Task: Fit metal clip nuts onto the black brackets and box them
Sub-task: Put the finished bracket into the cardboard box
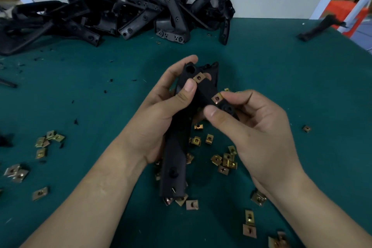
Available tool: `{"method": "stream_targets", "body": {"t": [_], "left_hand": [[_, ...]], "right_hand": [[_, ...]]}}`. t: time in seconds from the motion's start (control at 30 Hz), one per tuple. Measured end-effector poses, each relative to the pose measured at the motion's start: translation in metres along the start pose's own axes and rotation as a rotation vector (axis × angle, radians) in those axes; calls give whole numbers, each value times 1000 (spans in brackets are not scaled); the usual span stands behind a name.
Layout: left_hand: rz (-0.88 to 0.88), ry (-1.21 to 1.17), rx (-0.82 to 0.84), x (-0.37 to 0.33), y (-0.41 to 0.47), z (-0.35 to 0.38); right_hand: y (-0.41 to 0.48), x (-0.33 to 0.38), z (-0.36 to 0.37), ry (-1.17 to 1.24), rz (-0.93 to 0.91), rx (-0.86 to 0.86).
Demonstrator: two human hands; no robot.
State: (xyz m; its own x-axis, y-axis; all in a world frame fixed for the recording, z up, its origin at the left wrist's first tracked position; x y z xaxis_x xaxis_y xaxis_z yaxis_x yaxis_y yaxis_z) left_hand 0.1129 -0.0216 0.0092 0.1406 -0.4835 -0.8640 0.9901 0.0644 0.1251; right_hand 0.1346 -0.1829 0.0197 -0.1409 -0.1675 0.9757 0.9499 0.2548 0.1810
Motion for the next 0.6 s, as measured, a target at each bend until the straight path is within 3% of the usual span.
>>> {"method": "stream_targets", "body": {"t": [0.1, 0.2, 0.37, 0.5, 0.6], "left_hand": [[-76, -40, 72, -4, -4, 9], [-161, 19, 67, -5, -13, 26], [-194, 190, 18, -4, -26, 62], [-286, 308, 258, 8, -44, 115], [-411, 307, 459, 32, -65, 165]], "right_hand": [[5, 9, -8, 30, -17, -99], [8, 21, -19, 149, 82, -250], [-18, 57, -60, 9, 133, -161], [-85, 84, -119, 52, 106, -257], [-147, 99, -167, 77, 95, -443]]}}
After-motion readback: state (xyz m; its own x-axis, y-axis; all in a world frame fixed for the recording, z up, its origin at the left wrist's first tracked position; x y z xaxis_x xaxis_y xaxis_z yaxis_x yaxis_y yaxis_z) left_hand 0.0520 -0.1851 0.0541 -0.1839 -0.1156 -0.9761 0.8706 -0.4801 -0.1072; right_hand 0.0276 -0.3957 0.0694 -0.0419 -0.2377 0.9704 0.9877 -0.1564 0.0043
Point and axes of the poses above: each hand's wrist, its own y-axis towards the middle knuckle, its own z-axis out of the palm, x = y × z, the point moved 2 cm from there along y, towards the middle knuckle, and after that the axes turned 3 degrees about -x, right-handed, at the moved point
